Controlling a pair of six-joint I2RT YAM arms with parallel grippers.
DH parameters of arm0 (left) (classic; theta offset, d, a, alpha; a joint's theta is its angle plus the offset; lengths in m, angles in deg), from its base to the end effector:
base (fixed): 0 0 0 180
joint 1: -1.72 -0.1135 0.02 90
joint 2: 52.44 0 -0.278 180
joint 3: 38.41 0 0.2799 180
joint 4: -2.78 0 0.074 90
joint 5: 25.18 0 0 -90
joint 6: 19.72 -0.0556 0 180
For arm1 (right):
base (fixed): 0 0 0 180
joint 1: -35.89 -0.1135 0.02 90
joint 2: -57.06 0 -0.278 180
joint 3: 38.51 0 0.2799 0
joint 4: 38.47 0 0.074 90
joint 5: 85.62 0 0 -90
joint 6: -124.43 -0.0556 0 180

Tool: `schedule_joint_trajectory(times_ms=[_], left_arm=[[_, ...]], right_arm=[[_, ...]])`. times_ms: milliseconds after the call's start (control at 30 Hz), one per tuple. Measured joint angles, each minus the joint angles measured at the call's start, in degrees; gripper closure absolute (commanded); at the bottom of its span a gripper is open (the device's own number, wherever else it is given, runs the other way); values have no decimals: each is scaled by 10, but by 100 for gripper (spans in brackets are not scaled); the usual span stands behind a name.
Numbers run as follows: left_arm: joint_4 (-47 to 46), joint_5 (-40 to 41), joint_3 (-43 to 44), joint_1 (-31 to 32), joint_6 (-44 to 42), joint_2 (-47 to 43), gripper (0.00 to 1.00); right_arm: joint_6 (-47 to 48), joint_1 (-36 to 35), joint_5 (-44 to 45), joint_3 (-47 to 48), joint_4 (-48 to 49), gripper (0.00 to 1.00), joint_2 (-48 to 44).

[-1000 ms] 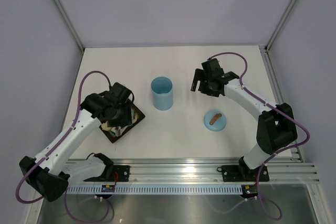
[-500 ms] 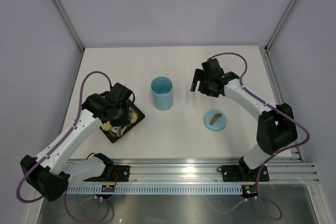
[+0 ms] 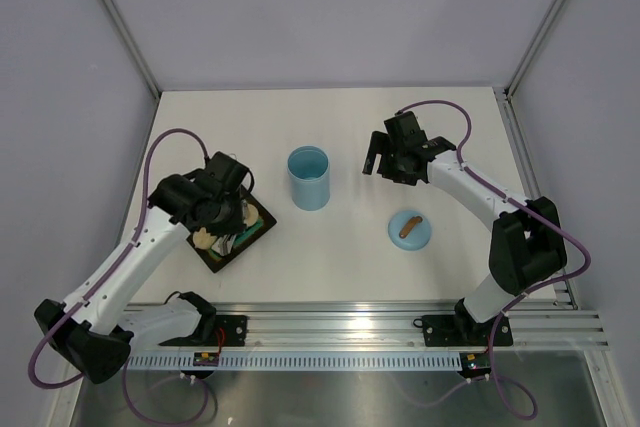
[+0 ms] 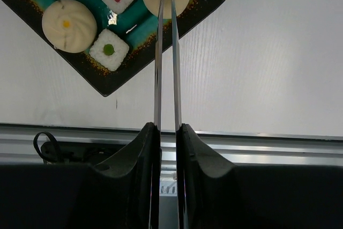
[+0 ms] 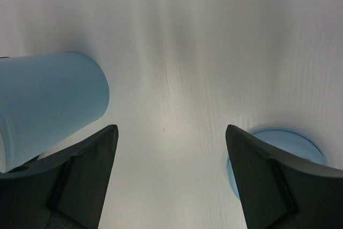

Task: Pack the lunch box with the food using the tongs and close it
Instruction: Pick up the fake food from the plate, then place the fake food in the packing box.

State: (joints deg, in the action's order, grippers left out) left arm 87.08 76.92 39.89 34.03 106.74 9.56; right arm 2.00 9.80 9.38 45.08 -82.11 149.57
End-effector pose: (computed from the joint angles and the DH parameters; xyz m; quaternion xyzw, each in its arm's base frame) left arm 0.1805 -0.1004 0.3185 -0.0554 0.9748 -0.0218 0.2150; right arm 0.3500 0.1660 0.2451 0.0663 0.9440 0.1207 0.2999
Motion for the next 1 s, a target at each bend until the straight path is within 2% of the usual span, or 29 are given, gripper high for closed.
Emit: schedule_joint_trajectory(times_ms=[233,533,1000], left_arm=[[19,9,47,0,-7,3,100],[-19,-10,228,0,-43,35,100],[-119,-108,233,25,-56,103,100]], right_arm=[[0,0,0,0,0,11,0],[0,0,0,0,0,11,0],[0,0,1,0,-5,11,0]])
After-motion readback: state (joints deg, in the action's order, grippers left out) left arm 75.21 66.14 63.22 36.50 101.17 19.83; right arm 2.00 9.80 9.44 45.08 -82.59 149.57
